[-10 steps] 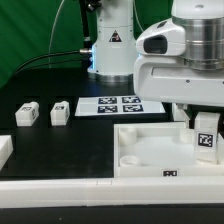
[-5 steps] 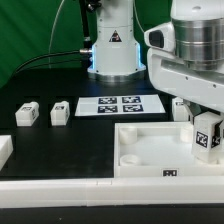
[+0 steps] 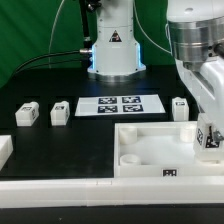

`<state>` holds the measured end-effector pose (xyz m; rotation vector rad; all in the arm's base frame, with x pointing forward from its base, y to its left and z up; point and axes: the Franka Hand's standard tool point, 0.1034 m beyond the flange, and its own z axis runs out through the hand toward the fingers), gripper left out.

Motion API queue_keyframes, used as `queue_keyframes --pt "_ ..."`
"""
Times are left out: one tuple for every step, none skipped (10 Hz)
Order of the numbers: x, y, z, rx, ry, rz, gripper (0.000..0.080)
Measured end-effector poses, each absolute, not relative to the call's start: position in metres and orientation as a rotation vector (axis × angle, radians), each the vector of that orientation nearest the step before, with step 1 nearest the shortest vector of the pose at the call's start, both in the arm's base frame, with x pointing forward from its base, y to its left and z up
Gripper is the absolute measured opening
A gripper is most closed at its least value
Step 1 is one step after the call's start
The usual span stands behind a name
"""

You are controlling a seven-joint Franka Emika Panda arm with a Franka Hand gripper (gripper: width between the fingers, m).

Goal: Assemble one leg

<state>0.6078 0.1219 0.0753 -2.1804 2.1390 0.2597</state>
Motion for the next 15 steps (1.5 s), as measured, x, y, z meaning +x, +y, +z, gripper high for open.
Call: queue_keyframes --pt "0.608 0.122 0.075 -2.052 2.266 0.271 0.0294" --pt "0.608 0.122 0.075 -2.05 2.268 0.271 0.0294" --pt "0.608 0.122 0.075 -2.063 2.254 0.271 0.0294" --pt "0.608 0.123 0.075 -2.094 2.222 0.269 0.0391" --pt "0.607 0.125 0.075 -2.142 2.178 0.275 0.053" --pt "0.606 0.128 0.075 -2.248 2.067 0.285 0.0611" --pt "0.606 0.127 0.074 -2.396 1.879 0.284 0.0611" --pt "0.604 0.125 0.073 -2.511 1.714 0.289 0.0643" --pt "0.602 0.123 0.072 -2.62 1.533 0.298 0.0648" --pt "0.602 0.121 0.072 -2.703 1.364 0.296 0.0648" --pt "0.602 0.117 0.072 -2.783 1.17 0.287 0.0649" --pt "0.602 0.112 0.072 -2.835 1.01 0.275 0.0649" --pt "0.603 0.106 0.072 -2.865 0.893 0.265 0.0649" --pt "0.604 0.103 0.072 -2.891 0.78 0.253 0.0649" --pt "0.604 0.102 0.071 -2.928 0.603 0.24 0.0649"
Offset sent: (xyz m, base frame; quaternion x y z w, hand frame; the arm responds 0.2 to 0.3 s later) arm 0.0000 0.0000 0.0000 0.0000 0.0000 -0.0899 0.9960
